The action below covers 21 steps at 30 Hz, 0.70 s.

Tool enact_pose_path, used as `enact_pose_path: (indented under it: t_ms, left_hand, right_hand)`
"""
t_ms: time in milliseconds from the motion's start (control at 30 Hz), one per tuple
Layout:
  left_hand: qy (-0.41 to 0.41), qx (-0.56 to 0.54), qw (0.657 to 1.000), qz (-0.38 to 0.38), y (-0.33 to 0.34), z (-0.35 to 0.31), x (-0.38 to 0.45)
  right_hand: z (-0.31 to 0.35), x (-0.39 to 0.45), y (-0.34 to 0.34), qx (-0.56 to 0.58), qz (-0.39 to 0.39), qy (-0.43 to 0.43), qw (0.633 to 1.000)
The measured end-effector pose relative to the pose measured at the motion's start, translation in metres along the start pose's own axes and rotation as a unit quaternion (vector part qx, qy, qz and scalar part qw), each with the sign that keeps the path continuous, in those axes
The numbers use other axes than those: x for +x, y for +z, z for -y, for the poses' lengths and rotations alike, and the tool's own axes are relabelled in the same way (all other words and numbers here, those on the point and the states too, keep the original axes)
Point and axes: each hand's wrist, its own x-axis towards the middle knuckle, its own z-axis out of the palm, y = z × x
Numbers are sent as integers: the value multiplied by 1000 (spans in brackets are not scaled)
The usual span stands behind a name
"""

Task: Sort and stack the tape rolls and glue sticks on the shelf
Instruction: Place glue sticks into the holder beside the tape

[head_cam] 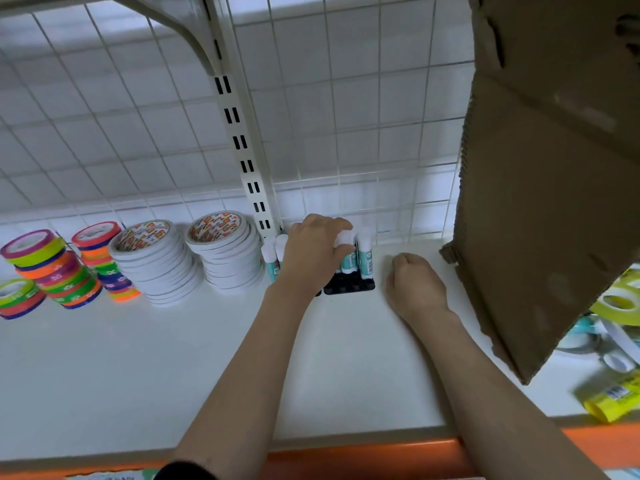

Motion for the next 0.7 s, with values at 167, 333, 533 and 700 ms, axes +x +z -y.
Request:
enact_pose_path:
  t_ms: [167, 333, 533, 700]
  left_hand:
    - [6, 10, 1000, 6, 10, 2, -2]
    - [36, 57, 998, -5, 16, 1, -8]
    - [9, 156, 984, 87, 25, -11, -21]
    - [0, 180, 978, 104, 22, -13, -22]
  right_hand:
    - [2, -3, -1, -12, -8, -2, 1000]
    - [2, -1, 1, -14, -10, 0, 1000]
    - [1, 0, 3, -24, -15, 2, 1000]
    - [2, 0, 3, -22, -9, 10, 1000]
